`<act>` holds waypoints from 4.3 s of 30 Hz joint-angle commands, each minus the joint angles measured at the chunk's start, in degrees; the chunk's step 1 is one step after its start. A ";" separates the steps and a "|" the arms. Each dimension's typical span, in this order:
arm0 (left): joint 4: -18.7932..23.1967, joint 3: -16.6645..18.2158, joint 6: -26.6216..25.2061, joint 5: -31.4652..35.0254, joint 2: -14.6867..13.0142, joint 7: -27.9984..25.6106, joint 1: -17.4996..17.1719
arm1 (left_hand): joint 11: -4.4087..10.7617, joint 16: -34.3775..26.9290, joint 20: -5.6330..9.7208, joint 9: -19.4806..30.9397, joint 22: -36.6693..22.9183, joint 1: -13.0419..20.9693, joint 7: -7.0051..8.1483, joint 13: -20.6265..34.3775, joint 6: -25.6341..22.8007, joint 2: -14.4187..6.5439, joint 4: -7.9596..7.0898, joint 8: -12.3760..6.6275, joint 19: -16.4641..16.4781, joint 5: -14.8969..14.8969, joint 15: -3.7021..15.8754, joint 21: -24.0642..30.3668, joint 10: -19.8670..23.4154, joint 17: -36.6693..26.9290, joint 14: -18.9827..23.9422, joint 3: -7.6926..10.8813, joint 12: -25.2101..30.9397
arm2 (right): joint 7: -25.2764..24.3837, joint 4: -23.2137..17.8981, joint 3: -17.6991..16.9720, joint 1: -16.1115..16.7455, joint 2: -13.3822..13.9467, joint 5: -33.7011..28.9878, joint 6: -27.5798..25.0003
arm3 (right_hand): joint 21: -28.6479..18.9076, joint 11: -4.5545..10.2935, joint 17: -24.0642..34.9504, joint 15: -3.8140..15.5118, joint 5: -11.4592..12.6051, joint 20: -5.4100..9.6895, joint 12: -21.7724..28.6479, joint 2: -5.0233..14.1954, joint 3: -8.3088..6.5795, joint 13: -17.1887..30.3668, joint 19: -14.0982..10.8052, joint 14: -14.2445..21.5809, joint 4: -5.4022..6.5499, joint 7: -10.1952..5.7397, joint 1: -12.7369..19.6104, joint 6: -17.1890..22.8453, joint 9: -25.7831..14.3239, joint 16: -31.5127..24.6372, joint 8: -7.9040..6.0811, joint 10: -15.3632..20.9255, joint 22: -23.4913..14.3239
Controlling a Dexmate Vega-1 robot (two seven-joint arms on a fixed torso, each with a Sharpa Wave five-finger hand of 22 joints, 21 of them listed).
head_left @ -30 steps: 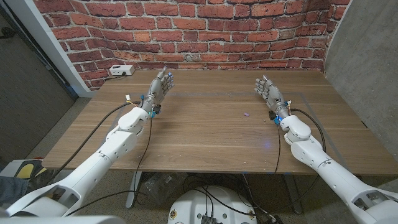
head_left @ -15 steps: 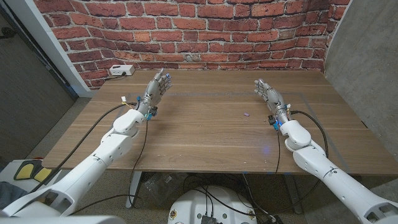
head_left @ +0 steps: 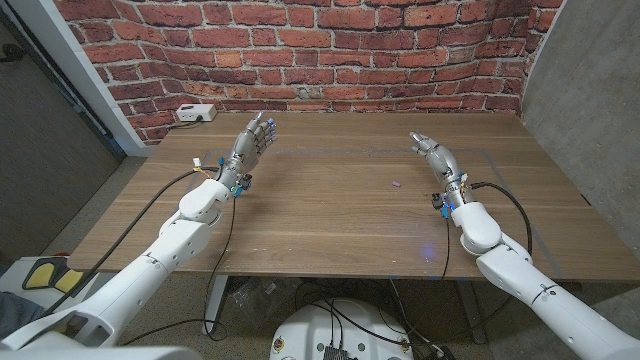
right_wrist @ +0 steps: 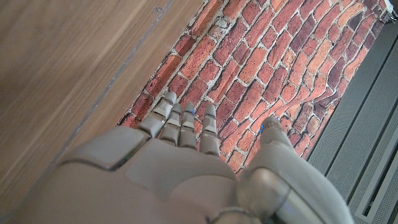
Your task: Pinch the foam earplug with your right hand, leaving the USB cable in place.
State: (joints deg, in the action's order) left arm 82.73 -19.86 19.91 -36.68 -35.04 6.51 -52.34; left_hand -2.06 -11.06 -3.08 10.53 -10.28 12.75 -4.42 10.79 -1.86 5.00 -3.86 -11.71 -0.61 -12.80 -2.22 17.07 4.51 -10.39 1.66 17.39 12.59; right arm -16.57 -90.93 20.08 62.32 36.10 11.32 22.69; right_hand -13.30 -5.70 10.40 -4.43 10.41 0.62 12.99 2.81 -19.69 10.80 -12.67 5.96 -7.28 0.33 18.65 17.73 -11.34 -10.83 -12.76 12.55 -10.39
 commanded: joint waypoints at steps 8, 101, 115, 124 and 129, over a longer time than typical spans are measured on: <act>-1.24 -0.52 0.37 0.17 0.59 0.75 0.61 | 0.09 -0.23 -0.67 0.08 -0.07 0.54 -0.15 0.26 -0.87 0.12 0.00 -0.63 0.25 -0.47 -0.07 -0.18 1.02 -0.15 0.70 -0.12 0.21 | -8.77 -9.70 -0.31 3.32 4.36 -14.09 -13.48 | 0.08 -0.29 -0.05 0.11 0.82 -0.19 0.50 0.61 -0.76 0.17 -0.64 0.49 -1.06 -0.04 2.11 0.85 -0.23 0.01 -0.56 0.61 -0.17; 1.08 -0.18 -0.08 -0.45 -0.44 0.78 -1.35 | 0.47 -0.16 -2.55 0.12 -0.08 1.40 0.14 0.31 -3.80 -0.94 0.10 -0.61 1.01 -0.44 0.12 -1.52 3.23 -0.14 2.25 -0.44 0.20 | -6.32 -14.12 22.31 -8.16 5.52 -42.78 -60.91 | 0.61 3.96 0.03 1.81 1.08 -0.51 1.24 -4.66 -3.94 0.36 -1.81 3.19 -2.28 -6.47 23.28 15.35 -0.74 -0.72 -5.59 4.08 -0.27; 1.43 -0.12 -0.29 -0.64 -0.43 0.44 -1.84 | 0.49 -0.10 -2.60 0.12 -0.10 1.50 0.16 0.32 -3.90 -1.07 0.10 -0.49 0.96 -0.41 0.09 -1.75 3.32 -0.15 2.31 -0.49 0.12 | -6.61 -12.99 23.57 -8.93 4.58 -43.37 -62.99 | -0.16 5.81 0.07 3.06 1.35 0.01 1.89 -4.96 -3.88 0.34 -4.43 6.42 -2.26 -7.63 25.07 18.63 -0.86 -1.08 -6.77 6.72 -0.32; 1.81 -0.31 -1.06 -0.88 -0.73 0.58 -2.26 | 0.51 -0.07 -2.83 0.13 -0.11 1.55 0.26 0.33 -3.95 -1.13 0.10 -0.42 0.96 -0.39 -0.05 -1.88 3.45 -0.15 2.33 -0.53 0.10 | -7.68 -11.82 24.56 -9.78 3.59 -44.11 -63.56 | -0.58 7.24 0.16 3.28 1.53 0.36 2.10 -5.23 -3.81 0.32 -5.84 7.78 -2.08 -8.03 25.41 19.23 -0.90 -1.16 -6.96 7.79 -0.34; 1.82 -0.34 -1.15 -0.94 -0.72 0.59 -2.29 | 0.60 -0.07 -2.87 0.13 -0.11 1.57 0.19 0.34 -4.05 -1.17 0.10 -0.42 0.98 -0.38 -0.04 -1.93 3.52 -0.16 2.40 -0.55 0.09 | -8.54 -10.82 24.87 -10.16 3.08 -44.15 -62.98 | -0.86 7.79 0.18 3.53 1.72 0.58 2.24 -5.39 -3.86 0.31 -6.81 8.59 -2.08 -8.55 25.86 20.15 -0.92 -1.15 -7.31 8.53 -0.35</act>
State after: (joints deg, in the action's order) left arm 84.28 -20.07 19.29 -37.36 -35.66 7.06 -54.28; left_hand -1.64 -11.06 -5.33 10.52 -10.26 14.54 -4.31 10.79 -5.44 4.08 -3.88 -12.08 0.61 -12.80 -2.36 15.24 7.56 -10.40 3.57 16.92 12.59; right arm -23.48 -103.40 44.00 53.00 40.24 -32.17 -40.09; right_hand -13.69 1.81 10.26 -0.99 11.68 1.12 14.86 -2.39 -23.48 10.92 -18.71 13.91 -9.62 -8.07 43.90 37.17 -12.14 -11.71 -19.71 20.28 -10.54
